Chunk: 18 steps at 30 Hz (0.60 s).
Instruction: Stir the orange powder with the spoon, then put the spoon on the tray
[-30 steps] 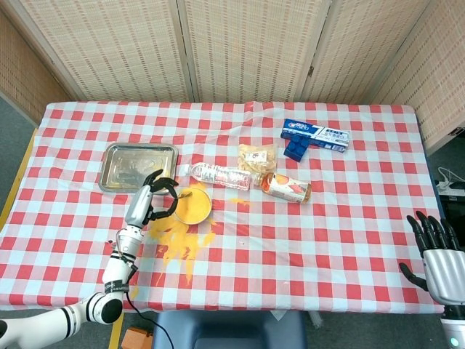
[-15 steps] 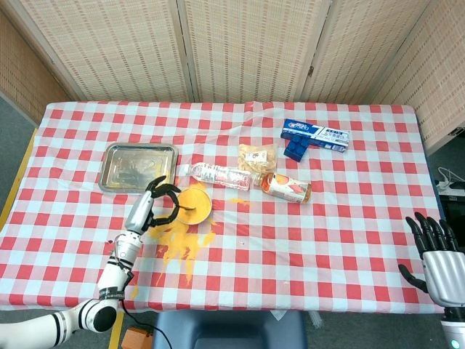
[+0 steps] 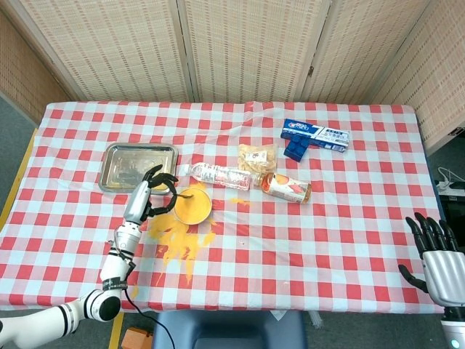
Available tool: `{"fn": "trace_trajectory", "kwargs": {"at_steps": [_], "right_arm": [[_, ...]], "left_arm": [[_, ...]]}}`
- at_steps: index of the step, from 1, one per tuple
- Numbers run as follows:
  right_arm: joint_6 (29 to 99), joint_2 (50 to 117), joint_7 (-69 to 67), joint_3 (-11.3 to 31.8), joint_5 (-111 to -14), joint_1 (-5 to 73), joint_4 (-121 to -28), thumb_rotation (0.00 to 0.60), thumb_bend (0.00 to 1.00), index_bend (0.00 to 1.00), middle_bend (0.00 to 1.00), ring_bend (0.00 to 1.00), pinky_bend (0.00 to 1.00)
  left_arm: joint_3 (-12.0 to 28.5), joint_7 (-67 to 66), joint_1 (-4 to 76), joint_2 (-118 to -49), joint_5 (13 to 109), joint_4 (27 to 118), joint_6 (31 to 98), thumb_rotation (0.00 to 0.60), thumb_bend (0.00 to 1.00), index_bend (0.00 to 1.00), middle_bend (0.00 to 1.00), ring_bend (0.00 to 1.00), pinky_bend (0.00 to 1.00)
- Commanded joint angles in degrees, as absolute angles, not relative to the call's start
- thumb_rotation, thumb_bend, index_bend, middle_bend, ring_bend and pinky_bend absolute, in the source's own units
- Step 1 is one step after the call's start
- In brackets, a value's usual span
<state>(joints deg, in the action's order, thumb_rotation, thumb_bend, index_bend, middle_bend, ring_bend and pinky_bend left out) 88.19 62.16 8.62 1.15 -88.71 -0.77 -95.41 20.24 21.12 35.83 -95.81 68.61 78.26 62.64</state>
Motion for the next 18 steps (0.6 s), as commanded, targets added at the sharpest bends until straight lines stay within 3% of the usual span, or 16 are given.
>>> {"fn": "trace_trajectory", "kwargs": {"at_steps": [1,10,18], "right_arm": [[88.1,62.1,8.6,1.1,-88.7,-0.7,-95.4,0.600,0.13,0.00,0.00,0.00,0.00],[88.4,62.1,8.4,1.1,-89.0,-0.8,-95.3,0.600,0.13,0.00,0.00,0.00,0.00],[88.5,62.2,8.6,1.0,-89.2,-0.8,-95.3,0.600,0.13,0.00,0.00,0.00,0.00]], "left_arm": [[19.9,20.6,36.4,-96.4,68.3,77.0,61.8,0.600,0.68,0.86,0.34,0.05,0.01],[19.0,19.7,36.4,-96.8,68.8,76.4,61.9,0.600,0.67,0.87,0.34,0.05,0.01],[17.1,19.5,35.2,-93.3,69.0,82.0,60.0,0.600,0.67,0.87,0.34,0.04,0.01]]}}
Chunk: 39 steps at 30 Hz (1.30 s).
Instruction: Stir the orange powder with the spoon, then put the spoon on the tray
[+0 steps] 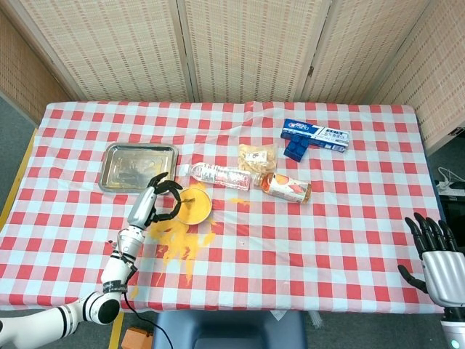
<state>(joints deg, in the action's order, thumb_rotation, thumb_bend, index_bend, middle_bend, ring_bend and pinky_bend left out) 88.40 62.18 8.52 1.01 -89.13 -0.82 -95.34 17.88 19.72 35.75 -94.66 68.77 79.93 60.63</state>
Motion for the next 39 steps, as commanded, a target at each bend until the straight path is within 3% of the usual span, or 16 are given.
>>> {"fn": "trace_trajectory", "kwargs": {"at_steps": [1,16,28,39], "right_arm": [[88.6,62.2,8.6,1.0,-89.2,-0.9,-95.4,0.600,0.14,0.00,0.00,0.00,0.00],[89.3,62.7,8.6,1.0,-89.8,-1.1,-95.5,0.600,0.13,0.00,0.00,0.00,0.00],[90.1,62.9,8.2,1.3,-90.0,-1.3,-94.9,0.600,0.13,0.00,0.00,0.00,0.00],[90.0,62.8,8.1,1.4,-89.7,-1.3,-95.0,0.600,0.13,0.00,0.00,0.00,0.00]], "left_arm": [[17.0,19.4,35.1,-92.9,68.9,82.7,60.0,0.600,0.67,0.87,0.34,0.04,0.01],[16.3,21.1,34.2,-89.8,71.1,89.5,60.1,0.600,0.68,0.87,0.34,0.04,0.01],[17.0,21.4,35.9,-90.7,67.0,85.4,56.0,0.600,0.67,0.87,0.34,0.04,0.01],[19.1,22.3,37.5,-94.2,67.1,76.5,57.5,0.600,0.68,0.87,0.34,0.04,0.01]]}}
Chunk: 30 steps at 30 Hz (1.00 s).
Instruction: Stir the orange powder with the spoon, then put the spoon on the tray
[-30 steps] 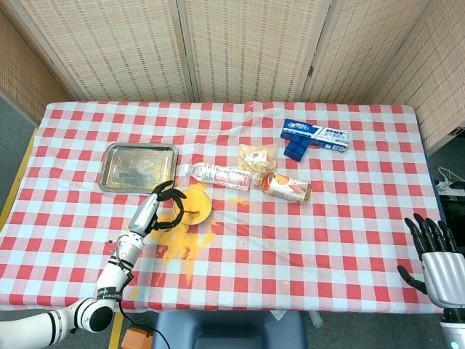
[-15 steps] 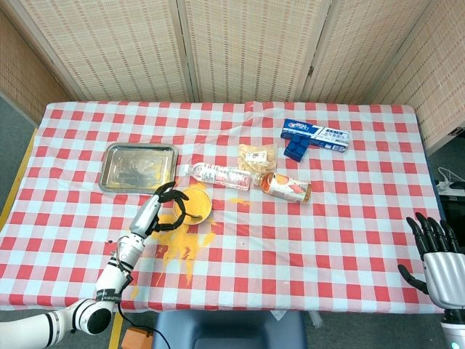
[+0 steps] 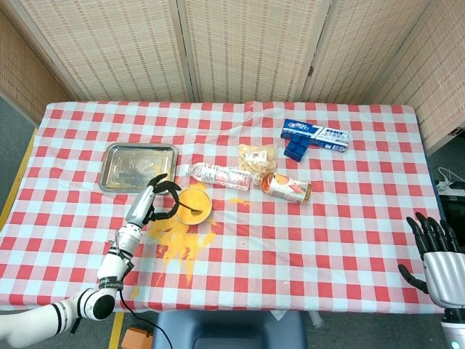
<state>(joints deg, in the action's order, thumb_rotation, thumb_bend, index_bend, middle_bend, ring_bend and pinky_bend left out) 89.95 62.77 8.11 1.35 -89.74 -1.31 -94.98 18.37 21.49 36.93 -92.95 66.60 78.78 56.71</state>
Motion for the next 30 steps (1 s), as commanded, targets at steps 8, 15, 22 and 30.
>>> {"fn": "trace_trajectory", "kwargs": {"at_steps": [8,15,22,30], "right_arm": [[89.7,62.7,8.2,1.3,-89.6,-1.3,-95.1,0.600,0.13,0.00,0.00,0.00,0.00],[90.0,62.6,8.1,1.4,-89.7,-1.4,-95.1,0.600,0.13,0.00,0.00,0.00,0.00],[90.1,62.6,8.0,1.4,-89.7,-1.4,-95.1,0.600,0.13,0.00,0.00,0.00,0.00],[90.0,62.2,6.8,0.9,-90.7,-1.4,-95.2,0.600,0.13,0.00,0.00,0.00,0.00]], "left_arm": [[19.3,23.8,37.8,-95.4,69.0,74.1,59.3,0.600,0.68,0.87,0.34,0.04,0.01],[19.1,24.2,37.8,-95.8,70.5,73.4,60.8,0.600,0.68,0.87,0.34,0.04,0.01],[17.9,25.2,36.7,-93.4,71.3,78.6,60.4,0.600,0.68,0.87,0.34,0.05,0.01],[17.7,23.6,36.1,-92.2,72.5,81.5,62.6,0.600,0.69,0.87,0.35,0.05,0.01]]}}
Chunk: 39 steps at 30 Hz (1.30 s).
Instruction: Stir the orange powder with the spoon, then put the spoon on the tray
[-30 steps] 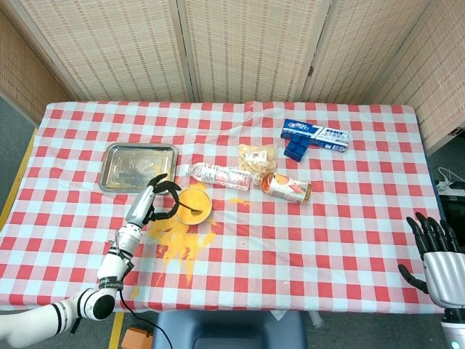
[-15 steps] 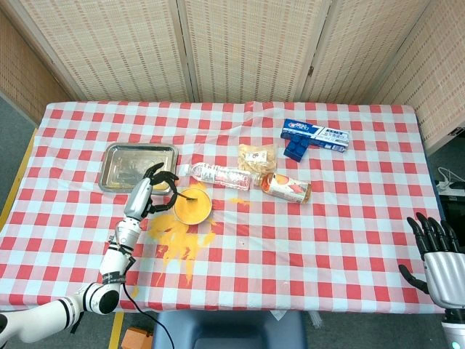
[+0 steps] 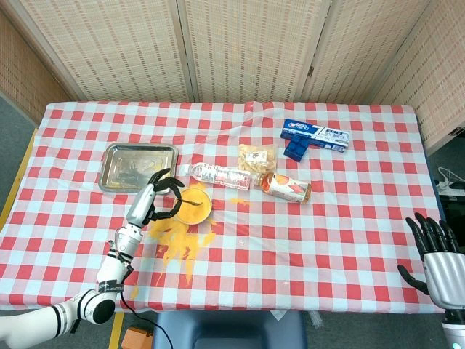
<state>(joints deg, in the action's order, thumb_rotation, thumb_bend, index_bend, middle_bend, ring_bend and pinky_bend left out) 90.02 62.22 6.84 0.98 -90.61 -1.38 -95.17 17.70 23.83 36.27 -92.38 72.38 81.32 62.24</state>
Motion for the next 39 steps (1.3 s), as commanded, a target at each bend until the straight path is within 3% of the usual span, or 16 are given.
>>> {"fn": "trace_trajectory", "kwargs": {"at_steps": [1,19,29,39], "right_arm": [[90.0,62.2,6.8,0.9,-90.7,-1.4,-95.2,0.600,0.13,0.00,0.00,0.00,0.00],[89.0,62.6,7.5,1.8,-88.5,-1.0,-94.9,0.600,0.13,0.00,0.00,0.00,0.00],[88.4,63.3,9.0,2.6,-86.6,-0.7,-94.7,0.600,0.13,0.00,0.00,0.00,0.00],[87.6,64.0,10.3,3.1,-85.2,-0.3,-94.5,0.600,0.13,0.00,0.00,0.00,0.00]], "left_arm": [[17.8,23.5,36.1,-92.2,72.5,81.4,62.7,0.600,0.70,0.87,0.35,0.05,0.01],[23.7,29.8,38.6,-90.9,65.5,70.7,56.6,0.600,0.70,0.87,0.36,0.05,0.01],[26.3,35.4,43.2,-92.8,62.9,53.7,49.0,0.600,0.69,0.87,0.36,0.06,0.01],[25.0,42.5,46.3,-97.5,64.3,37.6,43.0,0.600,0.69,0.87,0.36,0.06,0.01]]}}
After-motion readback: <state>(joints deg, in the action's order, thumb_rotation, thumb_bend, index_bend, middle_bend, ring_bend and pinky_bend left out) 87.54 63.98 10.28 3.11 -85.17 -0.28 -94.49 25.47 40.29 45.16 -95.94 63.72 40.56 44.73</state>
